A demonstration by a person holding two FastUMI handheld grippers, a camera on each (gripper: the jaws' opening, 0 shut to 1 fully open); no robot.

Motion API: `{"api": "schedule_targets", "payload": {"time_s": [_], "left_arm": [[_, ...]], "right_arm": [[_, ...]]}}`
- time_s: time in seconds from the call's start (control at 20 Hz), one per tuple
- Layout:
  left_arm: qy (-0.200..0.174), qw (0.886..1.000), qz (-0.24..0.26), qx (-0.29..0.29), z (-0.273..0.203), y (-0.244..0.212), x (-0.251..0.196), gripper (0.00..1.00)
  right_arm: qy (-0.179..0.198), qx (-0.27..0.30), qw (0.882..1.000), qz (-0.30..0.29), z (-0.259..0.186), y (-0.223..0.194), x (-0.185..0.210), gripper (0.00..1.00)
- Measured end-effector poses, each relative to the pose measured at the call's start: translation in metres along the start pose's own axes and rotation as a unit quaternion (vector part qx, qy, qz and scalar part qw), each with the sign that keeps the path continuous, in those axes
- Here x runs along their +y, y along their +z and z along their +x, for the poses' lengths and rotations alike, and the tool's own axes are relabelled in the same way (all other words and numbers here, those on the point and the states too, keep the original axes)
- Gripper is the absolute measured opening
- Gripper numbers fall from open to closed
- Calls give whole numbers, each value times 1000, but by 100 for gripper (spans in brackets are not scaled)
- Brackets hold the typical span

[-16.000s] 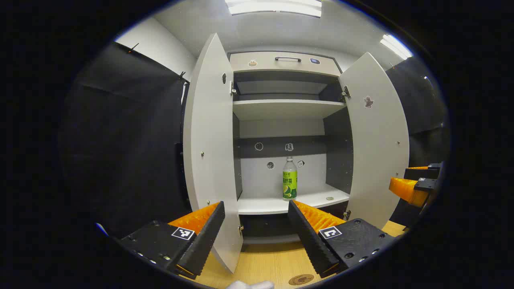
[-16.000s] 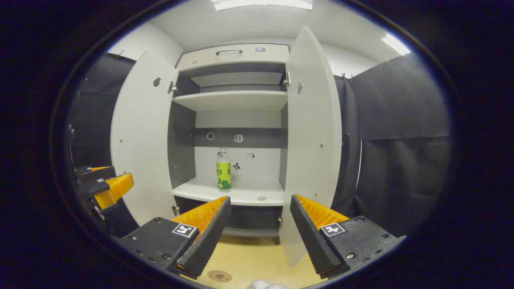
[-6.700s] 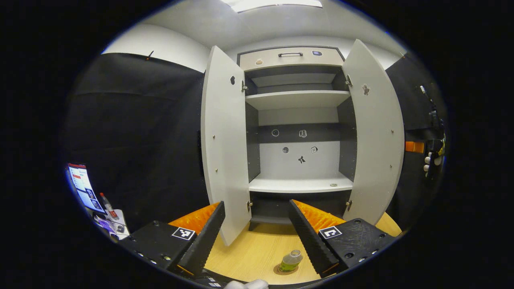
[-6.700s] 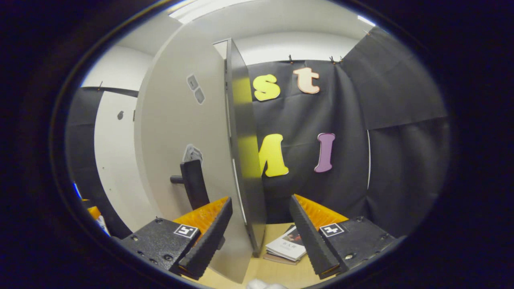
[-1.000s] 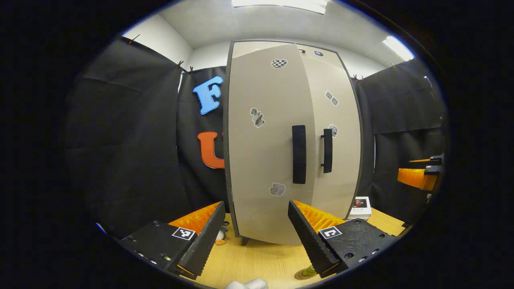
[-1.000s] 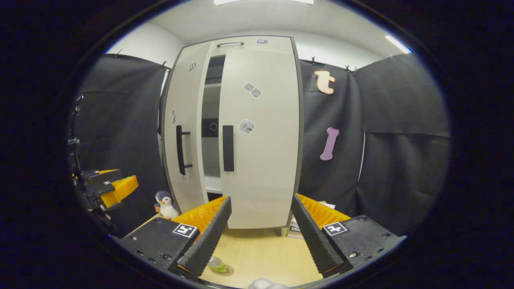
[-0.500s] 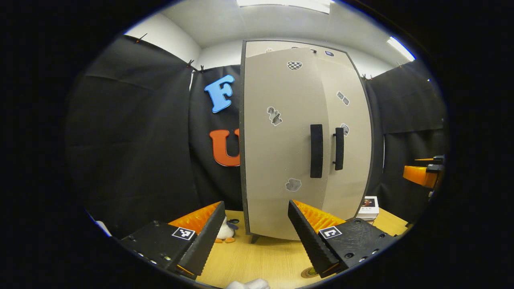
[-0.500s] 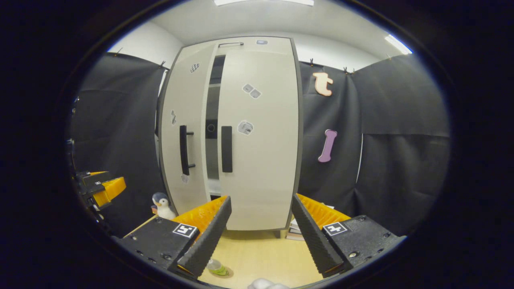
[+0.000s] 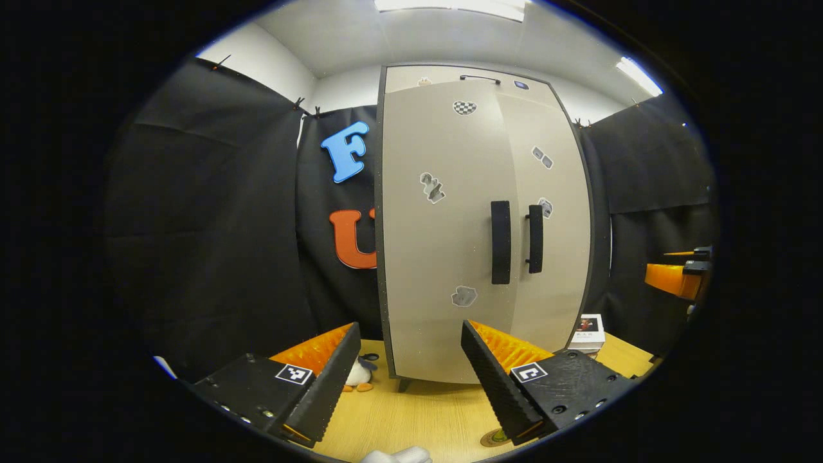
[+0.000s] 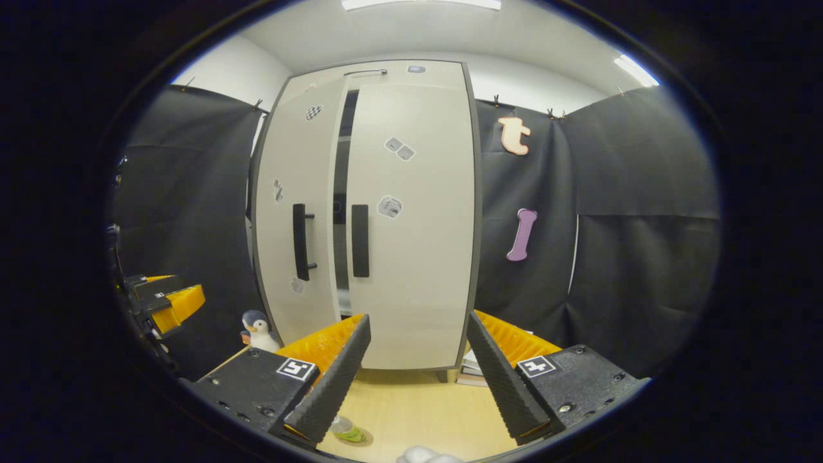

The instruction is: Grasp the bottle in the cabinet with the left hand and place it on the coaster, then close the right door with the right hand and the left door with the left hand.

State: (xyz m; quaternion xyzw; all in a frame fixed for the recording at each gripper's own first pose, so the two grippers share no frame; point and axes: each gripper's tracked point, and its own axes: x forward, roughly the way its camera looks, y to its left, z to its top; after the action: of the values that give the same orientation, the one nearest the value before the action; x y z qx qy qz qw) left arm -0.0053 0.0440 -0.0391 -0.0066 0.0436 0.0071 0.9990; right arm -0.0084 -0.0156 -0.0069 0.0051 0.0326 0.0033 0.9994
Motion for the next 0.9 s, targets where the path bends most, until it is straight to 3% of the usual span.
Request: {"api": "schedule_targets", "payload": {"time_s": [0.9], "left_arm": [[-5, 1000, -4, 4, -1, 2, -4, 96]], "right_arm": [[-2, -2, 1000, -3, -5, 4, -6, 95]]}}
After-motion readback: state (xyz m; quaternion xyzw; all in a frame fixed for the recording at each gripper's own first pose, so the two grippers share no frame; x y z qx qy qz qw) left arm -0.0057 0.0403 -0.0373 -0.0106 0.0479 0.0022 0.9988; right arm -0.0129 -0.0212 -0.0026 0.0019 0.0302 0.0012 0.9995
